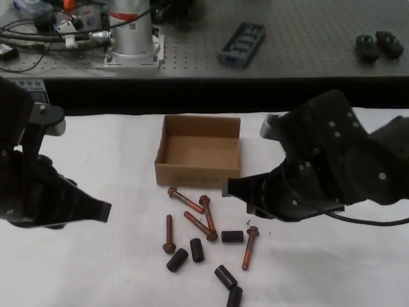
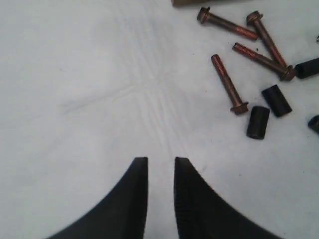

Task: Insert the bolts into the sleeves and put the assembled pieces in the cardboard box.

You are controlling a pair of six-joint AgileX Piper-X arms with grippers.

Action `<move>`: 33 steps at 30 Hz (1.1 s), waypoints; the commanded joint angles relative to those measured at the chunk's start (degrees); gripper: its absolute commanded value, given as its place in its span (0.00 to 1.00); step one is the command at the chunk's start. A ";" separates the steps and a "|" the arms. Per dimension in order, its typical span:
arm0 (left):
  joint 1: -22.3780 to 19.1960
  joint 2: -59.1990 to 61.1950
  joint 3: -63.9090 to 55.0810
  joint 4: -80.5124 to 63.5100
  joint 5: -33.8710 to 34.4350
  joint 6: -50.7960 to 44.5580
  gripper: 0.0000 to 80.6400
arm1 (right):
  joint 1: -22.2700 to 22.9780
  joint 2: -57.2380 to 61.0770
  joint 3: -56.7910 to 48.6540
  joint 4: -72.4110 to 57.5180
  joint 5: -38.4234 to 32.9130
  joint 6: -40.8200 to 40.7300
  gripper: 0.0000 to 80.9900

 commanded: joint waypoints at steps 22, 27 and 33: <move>-0.27 0.01 -0.72 10.37 -1.01 2.13 0.18 | 2.04 10.59 -4.19 -1.23 1.53 11.43 0.21; -0.27 0.01 -0.72 13.57 -1.31 4.67 0.18 | 2.04 11.98 -4.19 -0.62 2.47 12.28 0.21; -0.27 0.01 -0.72 13.79 -1.47 4.67 0.18 | 2.04 12.80 -4.19 -0.25 3.85 12.28 0.21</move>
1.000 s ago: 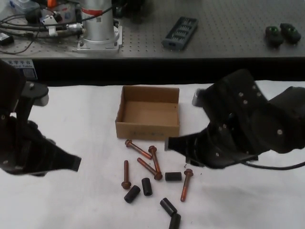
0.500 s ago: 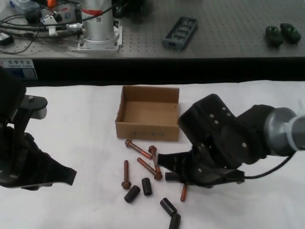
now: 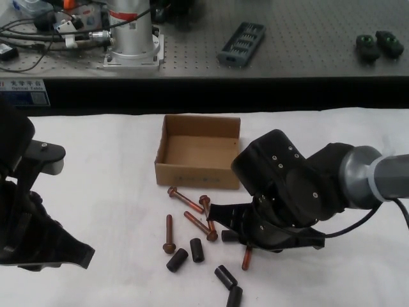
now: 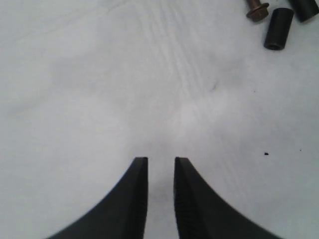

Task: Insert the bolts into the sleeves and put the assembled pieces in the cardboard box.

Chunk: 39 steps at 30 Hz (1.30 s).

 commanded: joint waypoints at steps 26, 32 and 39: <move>-0.27 -0.10 1.00 -3.91 7.50 -2.92 0.18 | -0.30 -2.77 -0.57 9.80 1.40 -19.83 0.05; -0.67 2.83 2.56 -13.04 11.99 -4.80 0.18 | -0.30 -19.10 -0.57 9.69 2.73 -25.83 0.05; -6.93 11.93 2.36 -14.68 13.73 0.31 0.26 | -1.03 -34.28 -0.57 9.30 2.73 -28.91 0.05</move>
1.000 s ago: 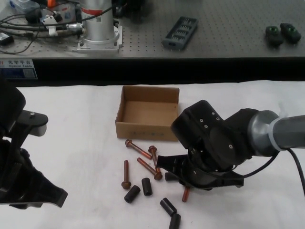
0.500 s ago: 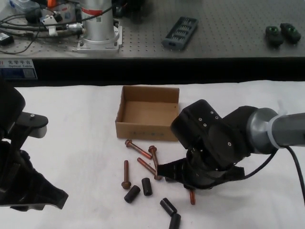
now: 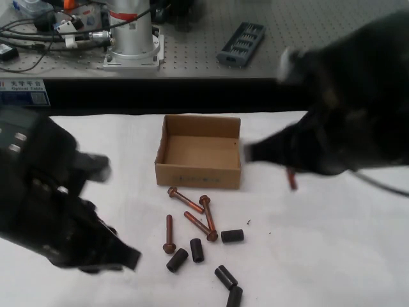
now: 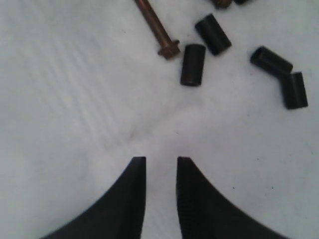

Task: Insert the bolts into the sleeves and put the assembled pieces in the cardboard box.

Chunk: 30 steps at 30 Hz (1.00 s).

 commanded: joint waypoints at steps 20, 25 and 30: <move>-17.60 21.01 -12.90 -2.26 -16.00 11.99 0.33 | -1.77 -11.89 -0.26 7.29 -1.73 -4.69 0.05; -17.04 24.28 -16.34 -2.12 -17.74 12.49 0.35 | -1.77 -11.89 -0.26 7.58 -2.72 -4.69 0.05; -15.35 26.81 -18.27 -1.95 -19.04 12.49 0.35 | -1.77 -11.89 -0.26 8.31 -3.23 -5.77 0.05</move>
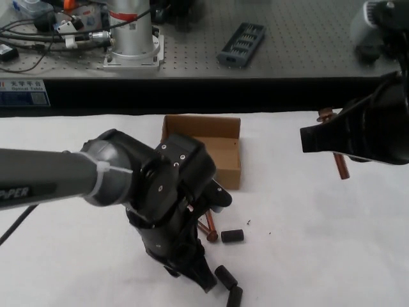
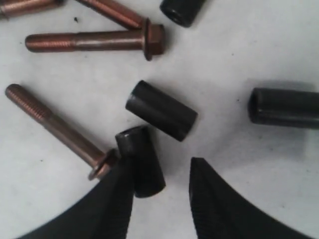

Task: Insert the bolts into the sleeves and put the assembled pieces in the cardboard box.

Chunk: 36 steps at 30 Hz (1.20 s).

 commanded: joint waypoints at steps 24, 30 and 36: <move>3.28 2.02 -0.85 -0.43 6.80 -5.78 0.31 | -0.26 -4.51 -0.26 -0.32 -1.61 -1.75 0.05; 3.28 6.01 -0.85 1.62 6.66 -6.03 0.28 | -0.07 -5.66 -0.26 -0.18 -1.85 -1.75 0.05; 3.28 6.53 -0.85 1.45 6.78 -6.09 0.17 | -0.07 -6.12 -0.26 -0.13 -1.85 -1.75 0.05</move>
